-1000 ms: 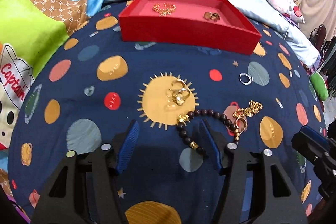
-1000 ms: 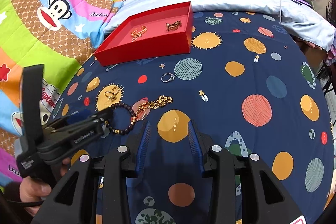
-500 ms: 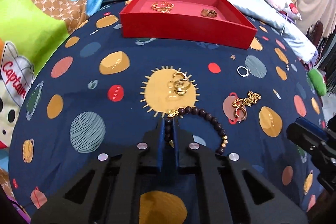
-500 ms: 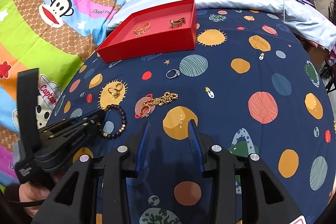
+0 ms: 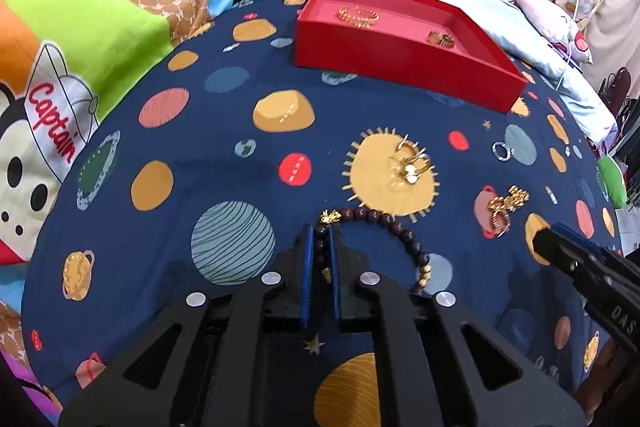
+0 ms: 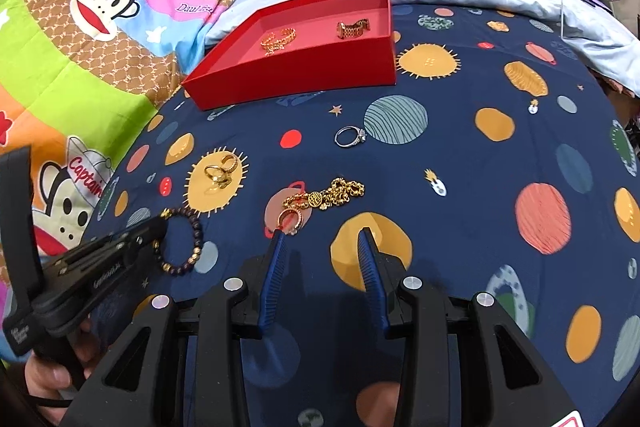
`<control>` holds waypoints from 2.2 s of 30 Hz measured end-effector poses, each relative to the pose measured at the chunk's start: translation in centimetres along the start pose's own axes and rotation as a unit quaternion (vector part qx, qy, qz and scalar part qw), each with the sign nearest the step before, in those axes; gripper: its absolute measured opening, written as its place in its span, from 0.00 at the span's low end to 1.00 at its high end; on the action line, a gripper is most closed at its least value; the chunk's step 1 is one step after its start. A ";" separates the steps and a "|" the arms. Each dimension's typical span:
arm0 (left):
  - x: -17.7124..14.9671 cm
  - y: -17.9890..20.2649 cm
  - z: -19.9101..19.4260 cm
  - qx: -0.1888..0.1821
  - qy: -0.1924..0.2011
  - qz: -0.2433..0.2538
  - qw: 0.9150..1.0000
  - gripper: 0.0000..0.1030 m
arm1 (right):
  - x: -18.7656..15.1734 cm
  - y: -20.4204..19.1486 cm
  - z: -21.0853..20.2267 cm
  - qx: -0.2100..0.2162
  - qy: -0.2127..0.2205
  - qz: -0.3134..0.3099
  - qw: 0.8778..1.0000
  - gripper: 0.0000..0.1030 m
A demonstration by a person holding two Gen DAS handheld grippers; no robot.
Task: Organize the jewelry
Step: 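Grasp the gold link chain with the right tool while the left tool holds the bead bracelet, then carry the gold chain with the right tool while the left tool carries the bead bracelet to the tray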
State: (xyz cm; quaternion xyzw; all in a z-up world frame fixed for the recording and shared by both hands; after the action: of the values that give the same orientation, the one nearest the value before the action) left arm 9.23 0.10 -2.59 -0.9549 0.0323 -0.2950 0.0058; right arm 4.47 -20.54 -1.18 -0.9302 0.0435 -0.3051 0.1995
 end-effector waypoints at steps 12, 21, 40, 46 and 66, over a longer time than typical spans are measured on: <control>-0.2 0.2 0.0 0.004 0.012 0.009 1.000 0.07 | 2.0 0.4 2.6 0.002 -0.001 0.017 1.000 0.36; -0.2 0.2 0.0 -0.001 0.014 0.008 1.000 0.07 | 2.7 -0.6 3.9 -0.031 0.010 -0.026 0.999 0.19; 0.3 0.8 -1.6 -0.033 0.012 0.001 0.999 0.07 | 3.8 -0.9 -0.9 -0.013 0.060 -0.021 0.998 0.05; 1.7 1.9 -4.5 -0.054 0.038 0.012 0.998 0.07 | 4.6 -0.7 -4.1 -0.012 0.087 -0.018 0.996 0.06; 12.6 4.6 -8.5 -0.069 0.138 0.028 0.988 0.07 | 12.3 -1.2 -5.2 -0.001 0.122 -0.049 0.991 0.05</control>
State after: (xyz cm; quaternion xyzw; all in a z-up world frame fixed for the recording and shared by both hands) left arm 14.51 -5.24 11.42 -0.9019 0.0801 -0.4207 -0.0562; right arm 11.30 -23.71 9.87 -0.8871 0.0221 -0.4258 0.1767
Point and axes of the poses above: each gripper's, at about its wrist camera, not at the fingertips, and z roughly the way its jaws point, y to its right, x to its top, the point moved 4 cm from there along z, roughly the way its jaws point, and after that the axes turned 10 degrees about x, right-handed, at the moved point
